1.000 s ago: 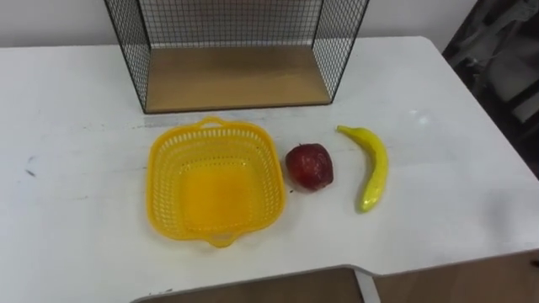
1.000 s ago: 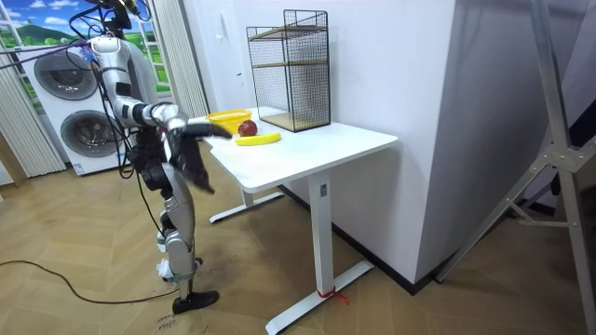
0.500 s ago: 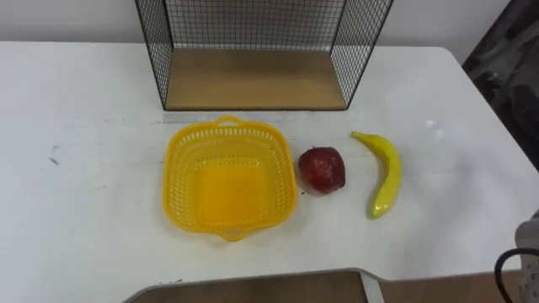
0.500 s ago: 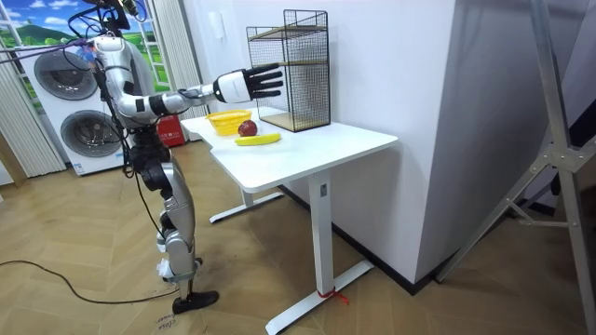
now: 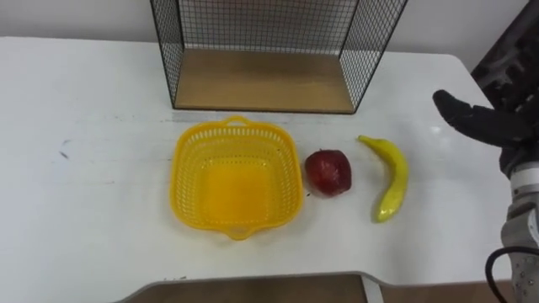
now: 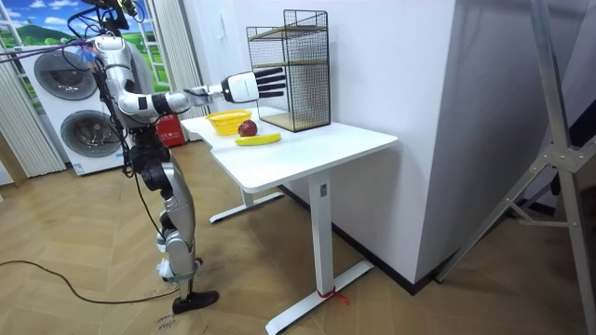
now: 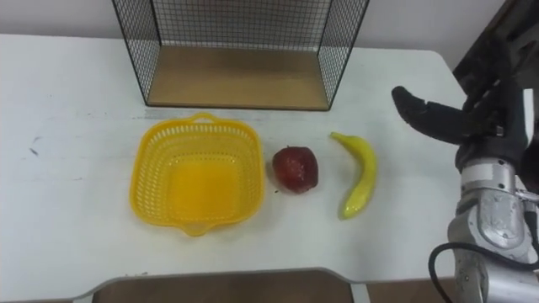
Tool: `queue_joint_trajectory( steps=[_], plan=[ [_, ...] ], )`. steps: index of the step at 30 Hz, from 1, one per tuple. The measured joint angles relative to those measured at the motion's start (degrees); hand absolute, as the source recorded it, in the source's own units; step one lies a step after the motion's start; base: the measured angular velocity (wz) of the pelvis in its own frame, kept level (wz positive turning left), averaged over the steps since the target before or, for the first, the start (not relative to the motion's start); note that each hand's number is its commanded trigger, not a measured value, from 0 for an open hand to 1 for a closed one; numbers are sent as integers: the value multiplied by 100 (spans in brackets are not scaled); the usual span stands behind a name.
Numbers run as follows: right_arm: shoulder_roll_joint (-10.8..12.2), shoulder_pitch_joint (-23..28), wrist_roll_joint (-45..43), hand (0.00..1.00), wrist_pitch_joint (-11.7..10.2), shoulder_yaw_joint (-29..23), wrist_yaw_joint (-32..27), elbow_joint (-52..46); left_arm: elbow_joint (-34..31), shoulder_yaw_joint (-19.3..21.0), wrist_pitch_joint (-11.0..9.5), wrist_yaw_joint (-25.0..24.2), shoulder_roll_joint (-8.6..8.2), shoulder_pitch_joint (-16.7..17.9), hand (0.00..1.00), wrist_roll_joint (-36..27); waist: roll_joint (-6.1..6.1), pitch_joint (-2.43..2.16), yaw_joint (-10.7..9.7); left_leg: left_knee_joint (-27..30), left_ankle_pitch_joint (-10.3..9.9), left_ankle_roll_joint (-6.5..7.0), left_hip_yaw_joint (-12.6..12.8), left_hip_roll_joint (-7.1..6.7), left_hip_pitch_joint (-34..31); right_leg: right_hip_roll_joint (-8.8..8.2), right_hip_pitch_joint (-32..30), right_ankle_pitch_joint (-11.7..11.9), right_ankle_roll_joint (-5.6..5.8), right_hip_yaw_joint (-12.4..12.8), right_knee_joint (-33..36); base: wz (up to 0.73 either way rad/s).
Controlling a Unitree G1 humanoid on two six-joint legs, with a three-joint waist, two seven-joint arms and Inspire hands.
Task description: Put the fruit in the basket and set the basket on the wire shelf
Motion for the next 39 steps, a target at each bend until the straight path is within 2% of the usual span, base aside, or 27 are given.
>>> queue_joint_trajectory(
  steps=[7, 12, 18, 28, 39],
  plan=[
    [-1, -1, -491, 0, 2, 300, 376, 33, 21, -61, -1, -30, 10, -86, 0, 5, -43, 33, 86, -1, 0, 0, 0, 2, -1, 0, 2, 0, 0, 2, 0, 0],
    [-5, -18, -678, 0, 1, 723, 633, 93, 16, -313, -31, -28, 21, -204, 0, 7, -52, 28, 189, 0, 0, -1, -37, 2, -3, 3, 14, 0, 0, -18, -10, 2],
    [-10, -16, -900, 0, 1, 1116, 906, 95, 16, -342, -33, -28, 54, -229, 0, 57, -39, 29, 298, -3, -1, -1, -35, 2, -7, 3, 13, 0, 0, -31, -19, 0],
    [-11, -18, -912, 0, 1, 1210, 1204, 95, 20, -344, -21, -28, 69, -239, 0, 53, 16, 12, 307, 5, 0, -1, -36, 2, -4, 2, 20, 0, -1, -30, -18, 0],
    [-13, -15, -1157, 0, 34, 1392, 1498, 98, 32, -564, 10, -170, 109, -290, 0, 49, 32, 24, 304, 17, 0, -1, -37, 2, -5, 1, 32, 4, -6, -28, -17, 0]
  ],
)
